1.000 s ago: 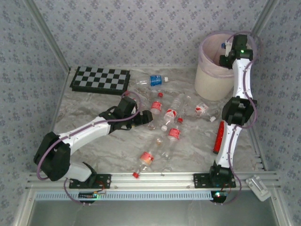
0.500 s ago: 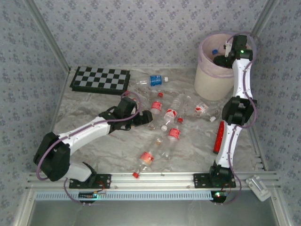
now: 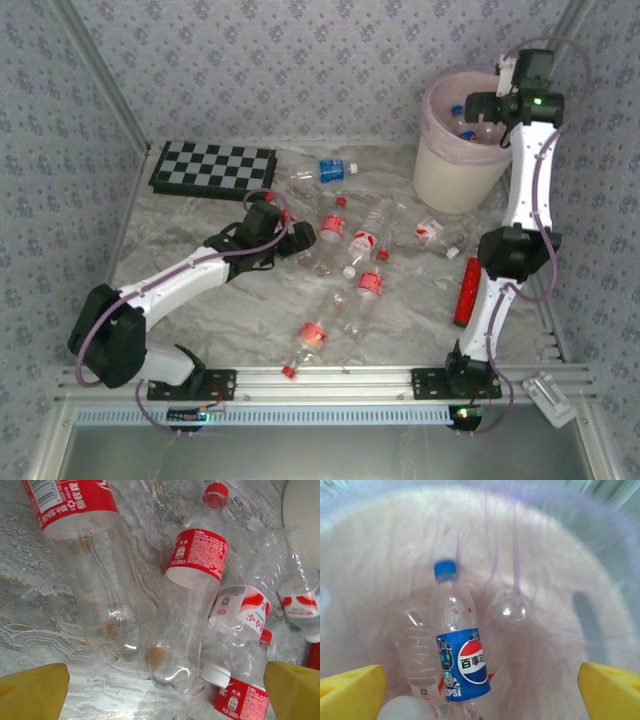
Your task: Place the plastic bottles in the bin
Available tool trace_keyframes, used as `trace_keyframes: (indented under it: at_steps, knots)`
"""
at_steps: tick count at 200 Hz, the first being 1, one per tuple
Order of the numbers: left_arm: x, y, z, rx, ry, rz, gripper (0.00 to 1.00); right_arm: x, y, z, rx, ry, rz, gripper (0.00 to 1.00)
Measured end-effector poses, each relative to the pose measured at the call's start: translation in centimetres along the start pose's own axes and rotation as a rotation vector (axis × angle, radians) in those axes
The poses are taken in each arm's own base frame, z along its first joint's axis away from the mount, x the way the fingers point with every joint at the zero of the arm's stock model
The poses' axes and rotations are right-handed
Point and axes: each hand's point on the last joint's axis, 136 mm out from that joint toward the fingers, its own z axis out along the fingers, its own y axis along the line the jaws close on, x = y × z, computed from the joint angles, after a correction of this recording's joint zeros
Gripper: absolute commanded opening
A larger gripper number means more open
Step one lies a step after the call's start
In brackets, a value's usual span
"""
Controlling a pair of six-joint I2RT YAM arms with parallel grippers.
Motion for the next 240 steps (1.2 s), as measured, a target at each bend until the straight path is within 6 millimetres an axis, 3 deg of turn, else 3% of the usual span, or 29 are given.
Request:
trace_keyframes:
  at_steps: [23,43,80,126,174,240]
  knots:
    - [-0.4,0.1,1.0,-0.045,0.005,-0.029,1.0,-2.5,0.5,-5.5,0.015,-0.119,-0.019,1.0]
    - [-1.1,0.1,1.8,-0.098,-0.002,-0.058,1.0,-3.7,2.1,-9.6,-0.004,-0.197,-0.037,1.0]
    - [-0.8,0.0,3.5,-0.171,0.022,-0.083,1.0,-3.5,5.3,-14.7,-0.106,-0.269,-0.017,1.0]
    - [1.3,1.9,5.6,-0.274,0.089,-0.118,0.97,0.6,7.4,-17.4,-0.273,-0.244,0.101,0.97]
    - [1.8,2.6,6.3,-0.297,0.099,-0.142,0.9,5.4,10.6,-19.5,-0.473,-0.195,0.194,0.95]
    - [2.4,3.2,7.9,-0.311,0.111,-0.15,0.72,9.6,14.2,-22.3,-0.723,-0.142,0.277,0.8]
